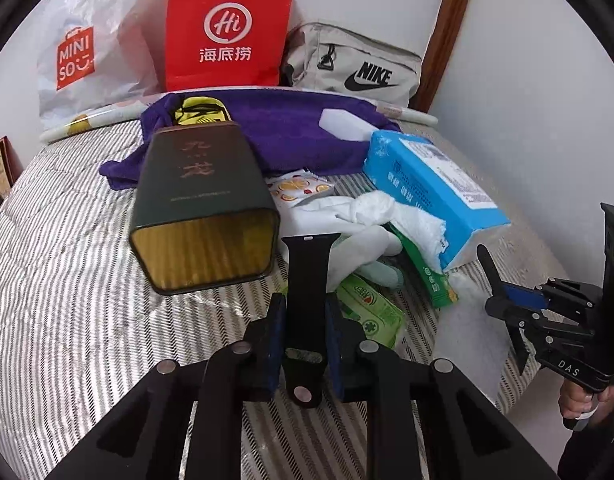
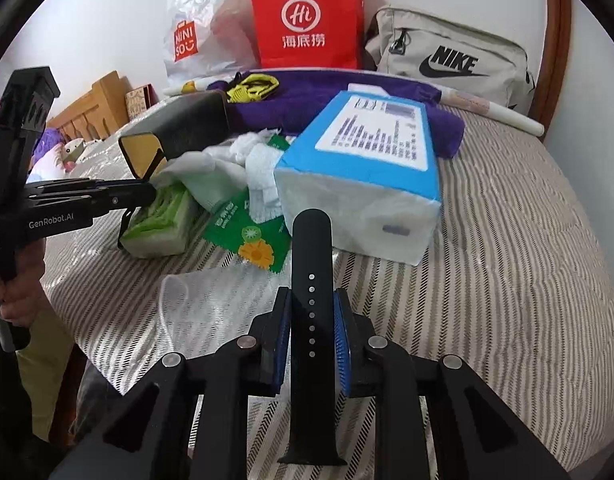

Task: Organize soft objects
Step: 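Carry both black strap pieces over the purple towel with both tools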

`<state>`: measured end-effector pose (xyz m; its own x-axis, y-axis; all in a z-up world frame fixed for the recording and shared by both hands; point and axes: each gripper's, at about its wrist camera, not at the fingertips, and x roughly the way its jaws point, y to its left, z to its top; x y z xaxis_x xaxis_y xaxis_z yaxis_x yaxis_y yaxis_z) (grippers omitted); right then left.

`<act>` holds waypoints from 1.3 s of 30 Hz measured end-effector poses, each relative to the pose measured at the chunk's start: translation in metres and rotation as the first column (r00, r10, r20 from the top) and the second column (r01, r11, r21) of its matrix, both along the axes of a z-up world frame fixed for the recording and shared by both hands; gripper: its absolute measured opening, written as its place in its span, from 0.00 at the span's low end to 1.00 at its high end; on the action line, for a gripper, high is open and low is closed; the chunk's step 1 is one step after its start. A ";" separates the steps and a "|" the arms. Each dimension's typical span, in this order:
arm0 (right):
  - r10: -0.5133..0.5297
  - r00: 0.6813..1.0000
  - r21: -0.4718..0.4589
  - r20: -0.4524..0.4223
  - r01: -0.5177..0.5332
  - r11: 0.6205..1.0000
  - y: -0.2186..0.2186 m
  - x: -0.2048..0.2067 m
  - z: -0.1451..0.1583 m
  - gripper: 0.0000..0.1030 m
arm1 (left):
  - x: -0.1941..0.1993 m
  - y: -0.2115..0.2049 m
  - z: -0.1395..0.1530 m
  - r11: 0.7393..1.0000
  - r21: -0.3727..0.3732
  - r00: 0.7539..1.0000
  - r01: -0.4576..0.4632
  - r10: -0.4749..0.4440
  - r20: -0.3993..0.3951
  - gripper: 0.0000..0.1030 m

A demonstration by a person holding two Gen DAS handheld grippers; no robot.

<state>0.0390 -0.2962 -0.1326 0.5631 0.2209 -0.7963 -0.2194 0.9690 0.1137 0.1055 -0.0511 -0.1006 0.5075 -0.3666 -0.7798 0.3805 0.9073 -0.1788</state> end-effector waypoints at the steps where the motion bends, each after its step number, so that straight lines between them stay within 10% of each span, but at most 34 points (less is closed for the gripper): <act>1: -0.002 1.000 0.002 0.007 0.002 1.000 -0.001 -0.002 0.003 0.20 | 0.000 0.001 0.001 1.000 -0.001 1.000 -0.005 0.005 0.001 0.18; 29: -0.101 0.982 0.039 0.157 0.096 0.995 -0.030 0.057 0.104 0.09 | 0.043 0.044 0.084 0.987 -0.022 0.984 -0.159 0.160 0.078 0.18; 39: -0.067 0.995 0.051 0.075 0.063 0.997 -0.038 0.076 0.072 0.03 | 0.061 0.040 0.067 0.989 -0.036 0.989 -0.145 0.146 0.031 0.18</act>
<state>0.1148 -0.3343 -0.0607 0.6360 0.2192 -0.7399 -0.1661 0.9752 0.1462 0.1663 -0.0110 -0.0337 0.5831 -0.3129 -0.7497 0.2514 0.9471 -0.1997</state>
